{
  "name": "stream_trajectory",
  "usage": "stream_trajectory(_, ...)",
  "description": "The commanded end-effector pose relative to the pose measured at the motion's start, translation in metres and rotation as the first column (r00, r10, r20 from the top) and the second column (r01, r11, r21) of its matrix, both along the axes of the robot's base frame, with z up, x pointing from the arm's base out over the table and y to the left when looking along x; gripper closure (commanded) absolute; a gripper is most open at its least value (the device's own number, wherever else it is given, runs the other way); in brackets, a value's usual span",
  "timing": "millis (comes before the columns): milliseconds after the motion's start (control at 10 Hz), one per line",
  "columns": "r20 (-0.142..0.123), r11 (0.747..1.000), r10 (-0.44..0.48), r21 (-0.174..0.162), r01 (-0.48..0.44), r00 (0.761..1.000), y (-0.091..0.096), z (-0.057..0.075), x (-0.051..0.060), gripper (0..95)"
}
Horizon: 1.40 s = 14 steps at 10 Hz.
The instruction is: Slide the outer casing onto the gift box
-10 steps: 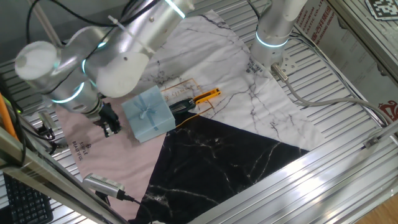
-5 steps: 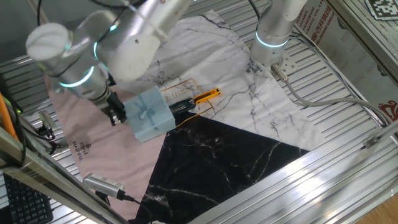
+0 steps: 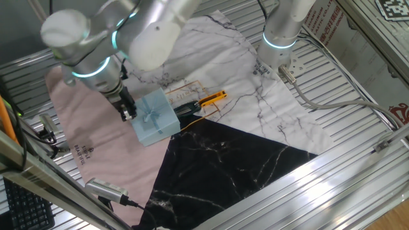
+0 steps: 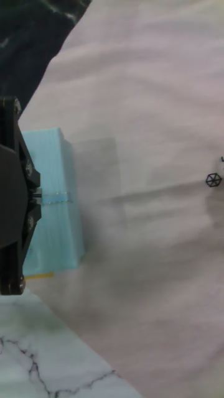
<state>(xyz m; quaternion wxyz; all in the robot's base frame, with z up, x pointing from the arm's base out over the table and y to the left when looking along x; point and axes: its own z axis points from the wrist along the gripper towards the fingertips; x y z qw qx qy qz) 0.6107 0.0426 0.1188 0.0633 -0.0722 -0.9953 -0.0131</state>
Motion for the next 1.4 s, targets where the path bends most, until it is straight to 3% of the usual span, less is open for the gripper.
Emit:
stream_trajectory(100, 0.007, 1.000, -0.001, 0.003, 0.001, 1.000, -0.002, 0.003, -0.007, 95.0)
stream_trajectory(400, 0.006, 1.000, 0.001, 0.008, -0.001, 1.000, -0.010, 0.009, -0.026, 95.0)
stream_trajectory(600, 0.009, 1.000, -0.007, 0.011, 0.007, 1.000, -0.012, 0.009, -0.031, 95.0)
stream_trajectory(1400, 0.021, 1.000, -0.002, 0.007, 0.002, 1.000, -0.012, 0.008, -0.032, 95.0)
